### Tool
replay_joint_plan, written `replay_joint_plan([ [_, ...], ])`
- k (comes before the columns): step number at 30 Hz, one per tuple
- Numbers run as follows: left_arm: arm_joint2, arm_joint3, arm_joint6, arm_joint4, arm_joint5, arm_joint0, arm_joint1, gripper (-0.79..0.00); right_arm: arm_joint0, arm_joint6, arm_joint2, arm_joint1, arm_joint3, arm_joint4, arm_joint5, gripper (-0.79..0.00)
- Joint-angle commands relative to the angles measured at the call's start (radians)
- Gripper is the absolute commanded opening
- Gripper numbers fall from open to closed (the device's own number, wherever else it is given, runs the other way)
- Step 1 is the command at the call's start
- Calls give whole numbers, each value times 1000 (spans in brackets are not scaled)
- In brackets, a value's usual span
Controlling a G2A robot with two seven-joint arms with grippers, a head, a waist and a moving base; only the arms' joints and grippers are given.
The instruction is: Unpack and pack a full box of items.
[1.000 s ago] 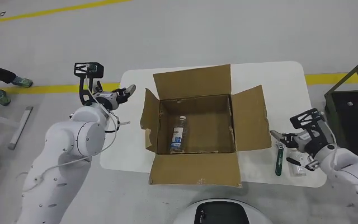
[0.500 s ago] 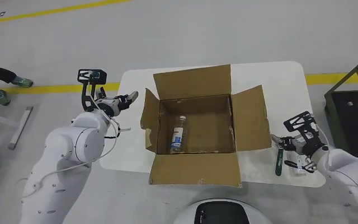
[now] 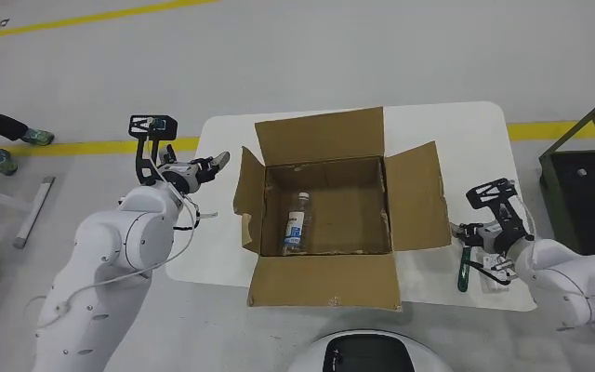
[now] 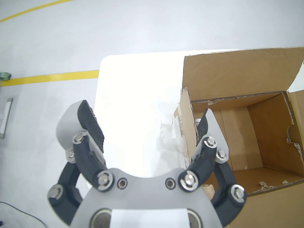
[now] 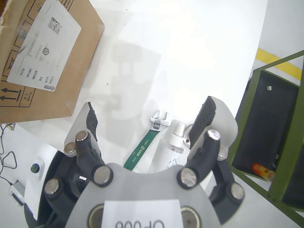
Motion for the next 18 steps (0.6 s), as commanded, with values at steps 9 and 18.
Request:
replay_joint_plan([
  [9, 0, 0, 0, 0, 0, 0, 0, 0, 83, 125, -66, -8, 90, -20, 170, 0],
  [18, 0, 0, 0, 0, 0, 0, 0, 0, 87, 86, -72, -12, 99, -21, 205, 0],
])
